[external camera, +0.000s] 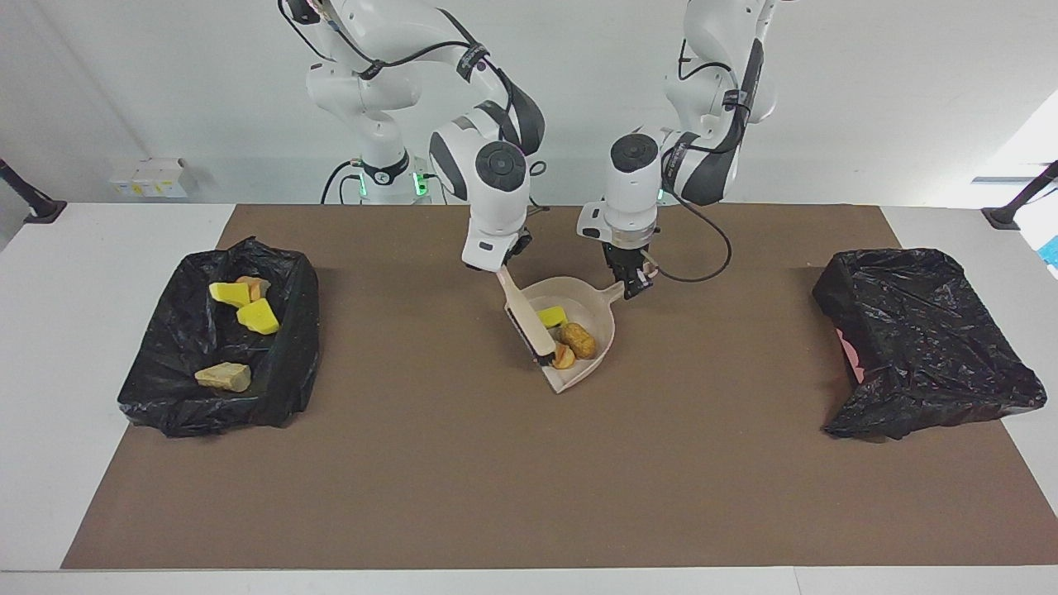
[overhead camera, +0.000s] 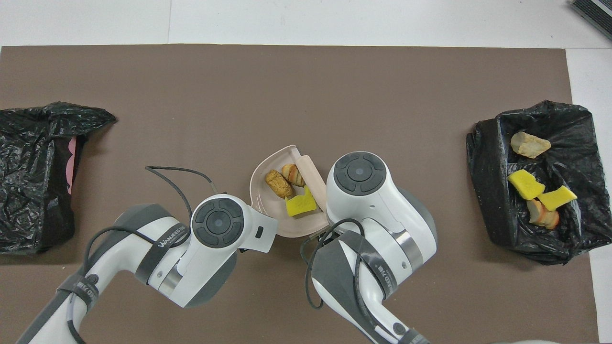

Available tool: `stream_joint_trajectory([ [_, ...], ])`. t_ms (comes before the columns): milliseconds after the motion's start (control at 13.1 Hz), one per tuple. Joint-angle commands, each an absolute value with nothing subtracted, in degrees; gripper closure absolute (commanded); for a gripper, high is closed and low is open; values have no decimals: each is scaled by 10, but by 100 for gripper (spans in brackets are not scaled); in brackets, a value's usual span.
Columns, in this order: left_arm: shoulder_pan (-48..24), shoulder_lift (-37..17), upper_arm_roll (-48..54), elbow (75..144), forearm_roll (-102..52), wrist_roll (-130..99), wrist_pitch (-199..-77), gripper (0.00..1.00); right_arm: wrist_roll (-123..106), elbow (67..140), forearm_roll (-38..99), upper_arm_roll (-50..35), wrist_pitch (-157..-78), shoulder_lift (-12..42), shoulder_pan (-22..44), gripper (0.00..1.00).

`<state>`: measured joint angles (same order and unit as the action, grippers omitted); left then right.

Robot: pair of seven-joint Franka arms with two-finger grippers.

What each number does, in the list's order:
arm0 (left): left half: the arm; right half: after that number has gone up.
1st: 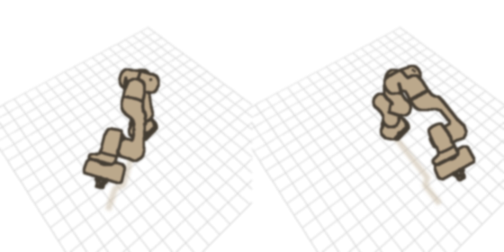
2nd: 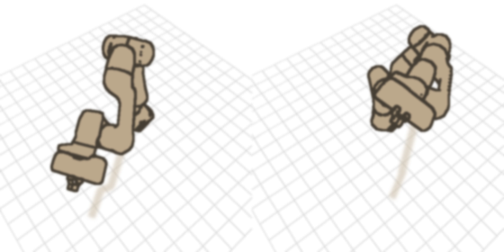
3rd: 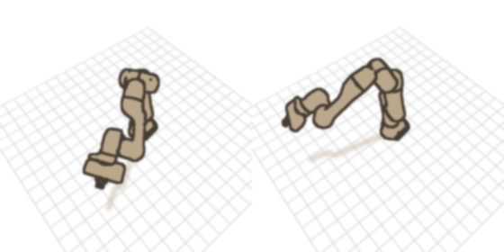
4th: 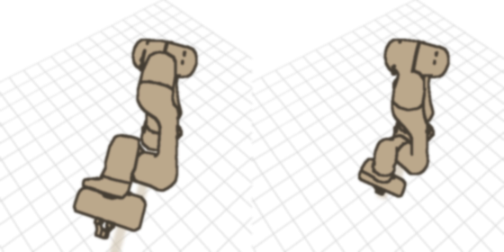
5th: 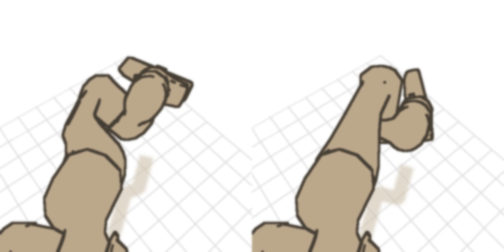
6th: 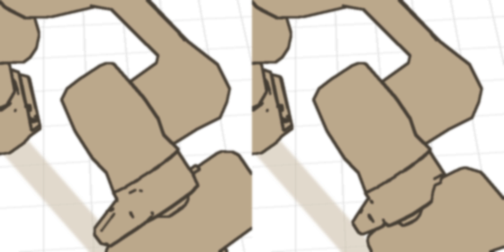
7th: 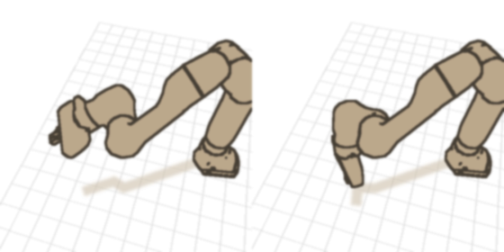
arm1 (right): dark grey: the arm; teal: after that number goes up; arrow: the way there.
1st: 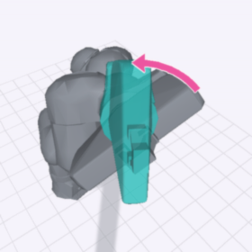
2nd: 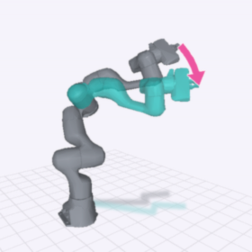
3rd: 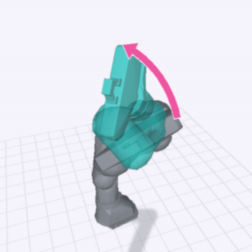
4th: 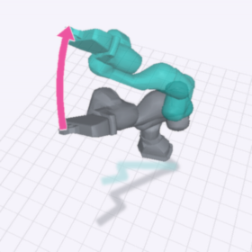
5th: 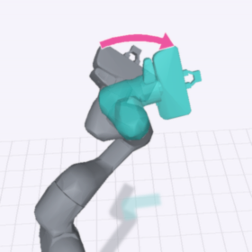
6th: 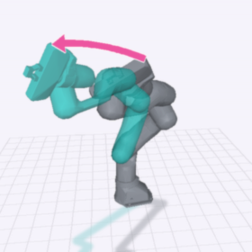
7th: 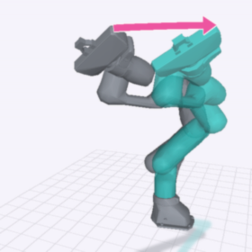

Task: Sweep and dump trash in bin
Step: 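Carry the loaded dustpan toward the nearby black bag with the left gripper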

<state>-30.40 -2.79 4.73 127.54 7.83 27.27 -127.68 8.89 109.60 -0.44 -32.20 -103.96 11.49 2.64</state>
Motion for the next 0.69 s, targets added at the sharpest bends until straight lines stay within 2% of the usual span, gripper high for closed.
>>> stream_joint_trajectory([
  [0, -301, -26, 43, 1278, 74, 274, -1288, 100, 68, 1085, 25, -331, -1007, 85, 11, 100],
  [306, -257, -44, 43, 1251, 41, 285, -1296, 100, 98, 1079, 32, -327, -970, 48, 6, 100],
  [611, -175, -64, 43, 1203, 40, 382, -1279, 100, 287, 1113, 41, -330, -981, 12, 30, 100],
])
